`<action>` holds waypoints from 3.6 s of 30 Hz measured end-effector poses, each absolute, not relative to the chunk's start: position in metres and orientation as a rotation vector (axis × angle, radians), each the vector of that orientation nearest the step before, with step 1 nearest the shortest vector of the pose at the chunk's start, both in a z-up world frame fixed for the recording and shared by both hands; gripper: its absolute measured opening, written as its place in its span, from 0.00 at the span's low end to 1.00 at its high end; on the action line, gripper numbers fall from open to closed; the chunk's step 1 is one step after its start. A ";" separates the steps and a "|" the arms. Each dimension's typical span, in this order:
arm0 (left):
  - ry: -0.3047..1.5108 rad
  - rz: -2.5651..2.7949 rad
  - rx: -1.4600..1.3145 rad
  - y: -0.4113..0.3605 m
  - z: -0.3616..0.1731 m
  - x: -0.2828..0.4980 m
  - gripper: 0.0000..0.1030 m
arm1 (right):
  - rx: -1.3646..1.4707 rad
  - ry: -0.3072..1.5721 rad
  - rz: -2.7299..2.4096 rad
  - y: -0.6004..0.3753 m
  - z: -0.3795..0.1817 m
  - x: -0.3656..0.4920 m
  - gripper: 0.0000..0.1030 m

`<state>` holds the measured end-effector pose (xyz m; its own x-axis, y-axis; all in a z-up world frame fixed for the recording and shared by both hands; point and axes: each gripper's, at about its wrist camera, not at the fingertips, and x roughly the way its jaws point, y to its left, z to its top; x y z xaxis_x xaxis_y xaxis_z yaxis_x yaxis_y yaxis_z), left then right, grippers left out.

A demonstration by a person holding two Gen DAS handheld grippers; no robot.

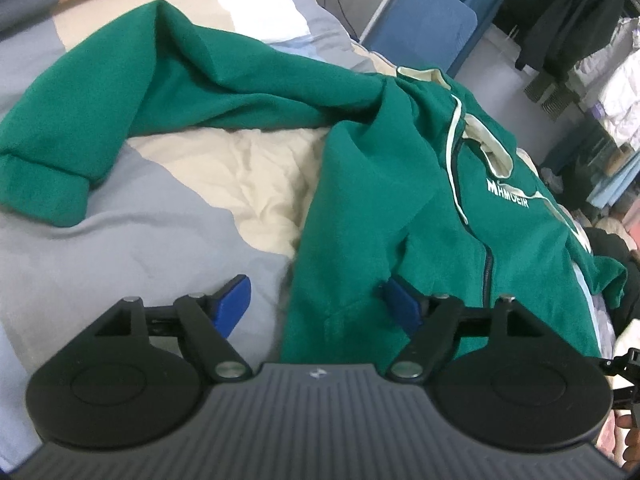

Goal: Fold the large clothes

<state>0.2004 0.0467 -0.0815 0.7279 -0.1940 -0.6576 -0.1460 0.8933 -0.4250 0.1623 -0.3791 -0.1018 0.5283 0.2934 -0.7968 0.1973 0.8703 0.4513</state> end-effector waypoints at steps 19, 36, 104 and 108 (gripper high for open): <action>0.819 -0.216 -0.326 0.003 -0.088 0.206 0.81 | 0.228 1.057 0.216 -0.328 -0.099 0.168 0.70; 0.756 -0.493 -0.838 0.063 -0.054 0.175 0.11 | 0.633 0.641 0.414 -0.399 -0.023 0.124 0.21; 0.752 -0.176 -0.170 -0.042 -0.075 0.180 0.62 | 0.292 0.730 0.112 -0.347 -0.045 0.156 0.63; 0.732 -0.177 -0.230 -0.035 -0.070 0.180 0.63 | 0.382 0.695 0.051 -0.391 -0.043 0.168 0.62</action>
